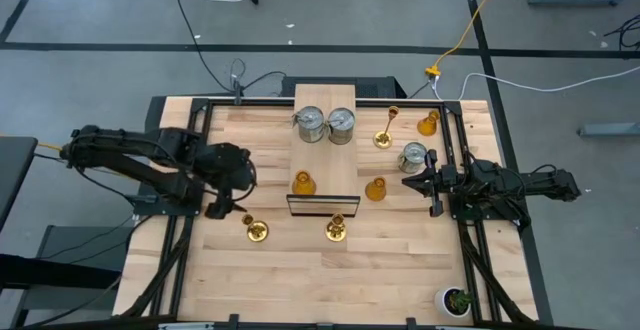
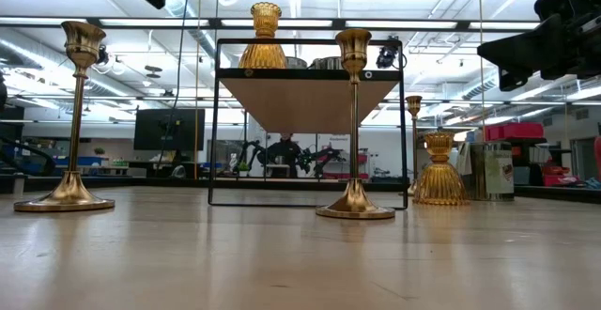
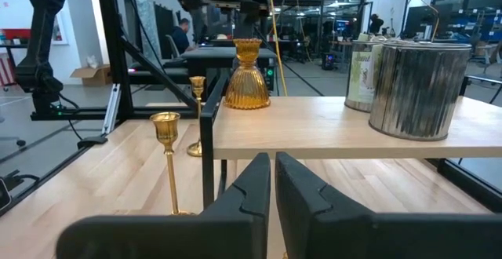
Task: Pick & Place candle stick holders
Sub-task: Put the bottom left gold candle holder on the shelf
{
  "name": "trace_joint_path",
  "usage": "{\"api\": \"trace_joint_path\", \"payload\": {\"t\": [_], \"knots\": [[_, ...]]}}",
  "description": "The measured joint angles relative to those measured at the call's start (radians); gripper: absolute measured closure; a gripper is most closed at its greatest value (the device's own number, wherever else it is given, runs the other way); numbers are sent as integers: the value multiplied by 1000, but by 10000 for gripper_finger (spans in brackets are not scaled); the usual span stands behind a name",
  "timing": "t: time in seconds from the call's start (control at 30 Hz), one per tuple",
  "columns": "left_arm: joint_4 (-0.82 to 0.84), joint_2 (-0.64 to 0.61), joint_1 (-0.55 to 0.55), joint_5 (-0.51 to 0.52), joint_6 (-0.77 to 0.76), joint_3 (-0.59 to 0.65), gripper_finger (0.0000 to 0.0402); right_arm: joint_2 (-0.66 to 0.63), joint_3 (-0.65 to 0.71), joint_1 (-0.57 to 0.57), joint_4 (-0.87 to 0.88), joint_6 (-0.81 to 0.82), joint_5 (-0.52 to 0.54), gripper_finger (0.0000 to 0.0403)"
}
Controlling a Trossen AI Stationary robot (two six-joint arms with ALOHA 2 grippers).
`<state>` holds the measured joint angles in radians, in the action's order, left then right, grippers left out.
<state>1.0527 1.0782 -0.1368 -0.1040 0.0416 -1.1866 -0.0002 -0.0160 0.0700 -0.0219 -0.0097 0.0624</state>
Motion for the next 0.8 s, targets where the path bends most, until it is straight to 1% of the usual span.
{"api": "trace_joint_path", "payload": {"t": [0.2, 0.3, 0.47, 0.53, 0.63, 0.7, 0.8], "knots": [[0, 0, -34, 3, -9, 0, 26, 0, 0, 0, 0, 0, 0, 376], [-10, 1, -45, 3, -65, 0, 26, 0, 0, 0, 0, 0, 0, 376], [-59, 1, -59, 50, -76, 0, 26, 0, 0, 0, 0, 0, 0, 376], [-65, 1, -59, 49, -83, 4, 26, 0, 0, 0, 0, 0, 0, 376], [-113, -17, -60, 12, -93, 64, 26, 0, 0, 0, 0, 0, 0, 376], [-175, -39, -66, -23, -109, 115, 26, 0, 0, 0, 0, 0, 0, 376], [-228, -70, -73, -40, -106, 180, 26, 0, 0, 0, 0, 0, 0, 376]]}}
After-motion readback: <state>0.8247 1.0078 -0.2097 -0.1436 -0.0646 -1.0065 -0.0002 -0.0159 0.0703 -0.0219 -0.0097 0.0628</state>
